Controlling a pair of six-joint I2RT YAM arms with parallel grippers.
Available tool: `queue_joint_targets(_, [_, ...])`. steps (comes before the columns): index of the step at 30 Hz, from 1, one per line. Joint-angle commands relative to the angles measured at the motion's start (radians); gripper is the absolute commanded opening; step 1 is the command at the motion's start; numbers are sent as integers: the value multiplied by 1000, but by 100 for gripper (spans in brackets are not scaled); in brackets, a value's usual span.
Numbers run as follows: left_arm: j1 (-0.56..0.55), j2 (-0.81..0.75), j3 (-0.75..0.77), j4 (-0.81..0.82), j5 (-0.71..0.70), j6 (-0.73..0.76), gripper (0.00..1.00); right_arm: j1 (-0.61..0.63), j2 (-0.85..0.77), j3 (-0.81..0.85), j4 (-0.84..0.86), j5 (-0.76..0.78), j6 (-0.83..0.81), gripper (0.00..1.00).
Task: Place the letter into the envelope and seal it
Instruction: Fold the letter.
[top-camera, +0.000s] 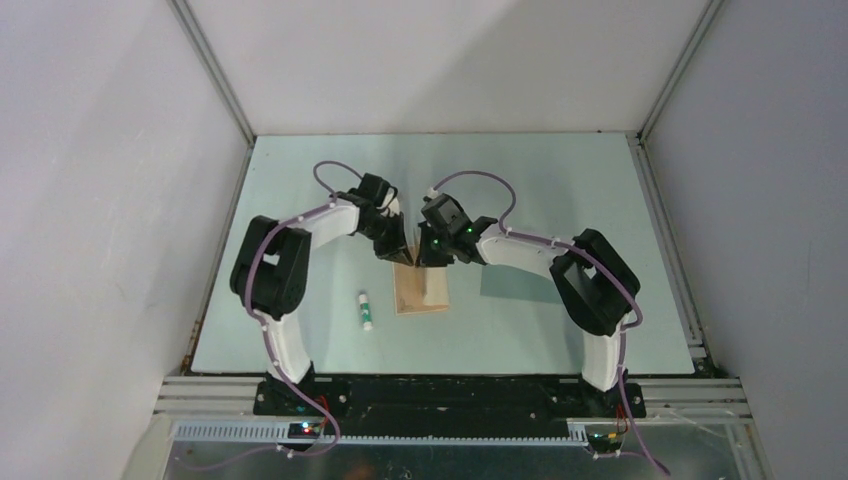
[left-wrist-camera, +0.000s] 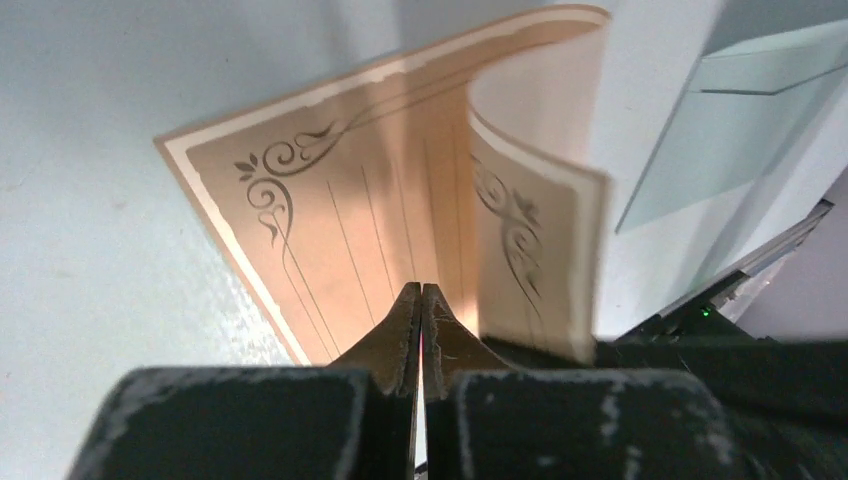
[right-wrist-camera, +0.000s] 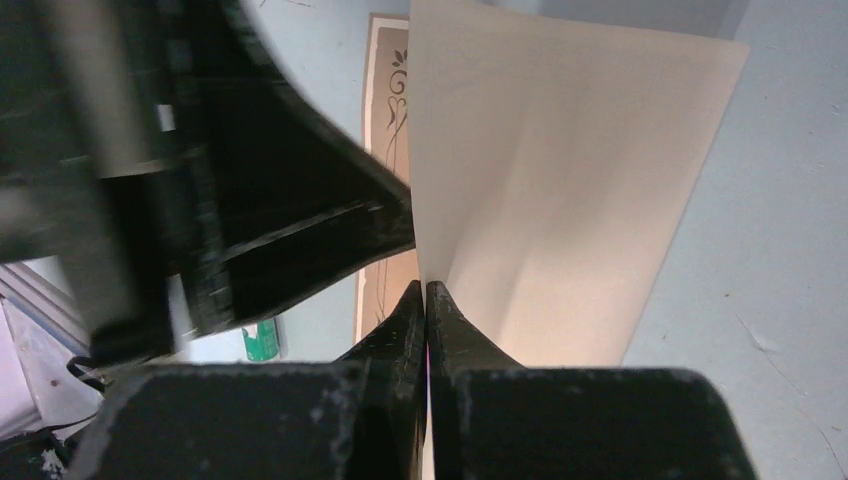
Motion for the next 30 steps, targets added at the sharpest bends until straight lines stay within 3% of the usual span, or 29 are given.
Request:
queue_joint_targets(1, [25, -111, 24, -55, 26, 30, 0, -23, 20, 38, 40, -3, 41, 0])
queue_joint_targets(10, [86, -94, -33, -61, -30, 63, 0, -29, 15, 38, 34, -19, 24, 0])
queue_joint_targets(30, [91, 22, -83, 8, -25, 37, 0, -4, 85, 57, 91, -89, -7, 0])
